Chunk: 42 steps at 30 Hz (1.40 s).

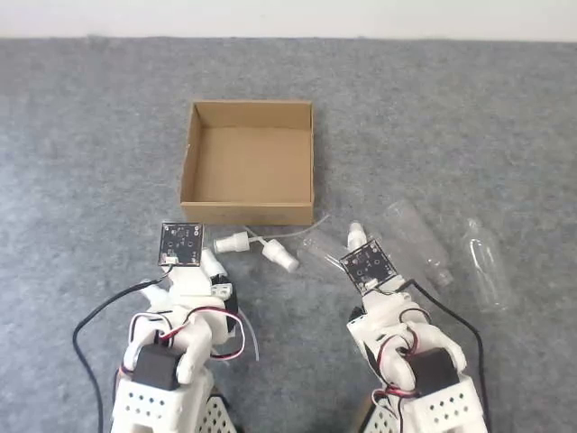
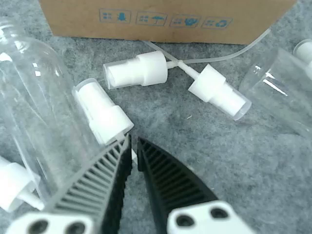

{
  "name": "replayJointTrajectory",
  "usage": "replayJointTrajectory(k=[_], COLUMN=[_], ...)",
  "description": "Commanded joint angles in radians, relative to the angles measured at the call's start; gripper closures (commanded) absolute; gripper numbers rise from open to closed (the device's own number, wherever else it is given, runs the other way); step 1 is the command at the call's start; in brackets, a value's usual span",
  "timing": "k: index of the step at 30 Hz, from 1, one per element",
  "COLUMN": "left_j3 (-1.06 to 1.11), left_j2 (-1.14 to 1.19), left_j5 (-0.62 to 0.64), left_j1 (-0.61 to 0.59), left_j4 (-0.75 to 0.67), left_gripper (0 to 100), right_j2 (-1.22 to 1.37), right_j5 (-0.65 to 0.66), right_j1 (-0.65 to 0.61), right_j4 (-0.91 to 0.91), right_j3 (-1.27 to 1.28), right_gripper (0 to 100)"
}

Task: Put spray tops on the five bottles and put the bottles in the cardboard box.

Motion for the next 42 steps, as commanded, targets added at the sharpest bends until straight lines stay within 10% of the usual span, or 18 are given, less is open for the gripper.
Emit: replayJointTrajectory(k=[1, 12, 22, 31, 42], left_j3=[-0.002, -0.002, -0.002, -0.002, -0.002], left_j2=[-0.018, -0.018, -0.018, -0.018, -0.018], left_j5=[-0.003, -0.003, -0.003, -0.003, -0.003], left_j1=[-0.005, -0.005, -0.005, -0.005, -0.005], left_j4=[0.006, 0.006, 0.006, 0.006, 0.006], left_gripper=[99, 99, 99, 99, 99], right_j2=[-0.015, -0.015, -0.016, -0.016, -0.007], right_j5=[0.006, 0.012, 0.011, 0.017, 0.327], right_j1=[-0.007, 0.036, 0.513, 0.650, 0.753], right_j4=[0.001, 0.025, 0.007, -0.082, -0.033], right_j3=[0.021, -0.037, -0.195, -0.316, -0.499], right_gripper=[99.0, 99.1, 99.1, 98.9, 92.5])
